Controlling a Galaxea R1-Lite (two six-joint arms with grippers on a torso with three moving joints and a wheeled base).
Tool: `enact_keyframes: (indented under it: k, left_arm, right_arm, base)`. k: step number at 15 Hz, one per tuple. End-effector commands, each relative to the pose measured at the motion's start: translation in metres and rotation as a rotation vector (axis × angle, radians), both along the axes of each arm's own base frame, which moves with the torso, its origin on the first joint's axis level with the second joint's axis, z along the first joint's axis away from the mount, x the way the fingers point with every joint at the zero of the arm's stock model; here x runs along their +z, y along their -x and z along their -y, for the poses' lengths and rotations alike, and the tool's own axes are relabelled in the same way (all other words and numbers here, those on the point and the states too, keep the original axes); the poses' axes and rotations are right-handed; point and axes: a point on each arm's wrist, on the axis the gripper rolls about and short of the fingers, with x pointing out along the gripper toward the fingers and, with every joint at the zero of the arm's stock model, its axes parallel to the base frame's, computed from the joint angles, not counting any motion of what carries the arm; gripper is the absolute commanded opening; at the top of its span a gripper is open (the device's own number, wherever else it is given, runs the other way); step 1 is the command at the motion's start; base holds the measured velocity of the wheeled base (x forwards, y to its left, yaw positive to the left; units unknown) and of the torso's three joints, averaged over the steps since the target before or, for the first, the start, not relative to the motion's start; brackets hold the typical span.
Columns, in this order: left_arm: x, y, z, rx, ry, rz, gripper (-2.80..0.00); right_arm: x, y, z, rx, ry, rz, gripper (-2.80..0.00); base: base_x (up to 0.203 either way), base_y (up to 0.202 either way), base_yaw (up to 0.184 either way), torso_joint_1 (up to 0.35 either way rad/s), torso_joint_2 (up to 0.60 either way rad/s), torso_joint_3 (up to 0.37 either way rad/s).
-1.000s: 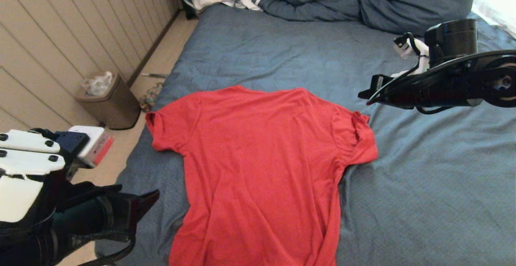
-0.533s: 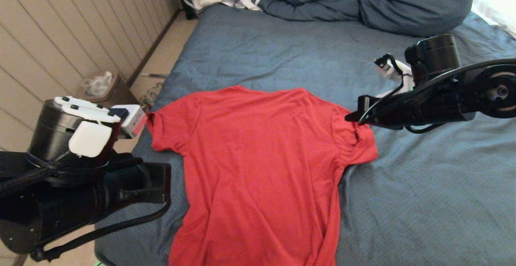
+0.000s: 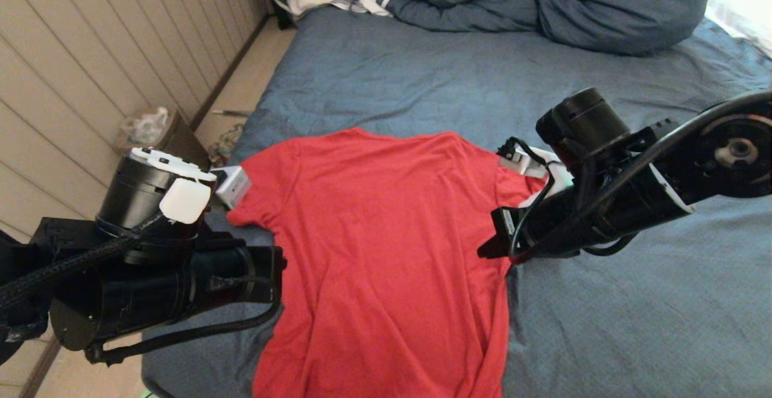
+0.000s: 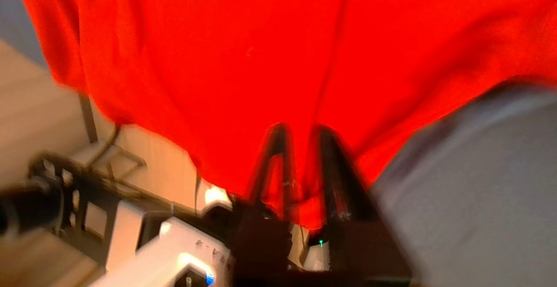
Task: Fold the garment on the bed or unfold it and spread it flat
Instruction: Unford the red T-shirt
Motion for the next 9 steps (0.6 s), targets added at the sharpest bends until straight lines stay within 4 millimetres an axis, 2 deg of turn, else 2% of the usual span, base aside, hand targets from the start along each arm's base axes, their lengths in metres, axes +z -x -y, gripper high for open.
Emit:
enact_keyframes:
  k: [1,7,9]
  left_arm:
    - [-0.002,-0.007,-0.006,0.005,0.026,-0.025,-2.80]
    - [-0.011,-0.014,-0.002,0.009,0.011,-0.056,-2.80]
    - [-0.012,-0.017,0.001,0.009,0.032,-0.030,-2.80]
  right_arm:
    - [-0.007,0.009,-0.002,0.017,0.032,-0.042,0.00]
    - [-0.023,0.021,0.009,0.023,0.099,-0.122,0.00]
    - [-0.038,0.025,0.011,0.026,0.128,-0.171,0.00]
  base:
    - [0.000,0.000,0.000,0.000,0.00,0.000]
    - [0.000,0.000,0.000,0.000,0.00,0.000]
    - [0.000,0.000,0.000,0.000,0.00,0.000]
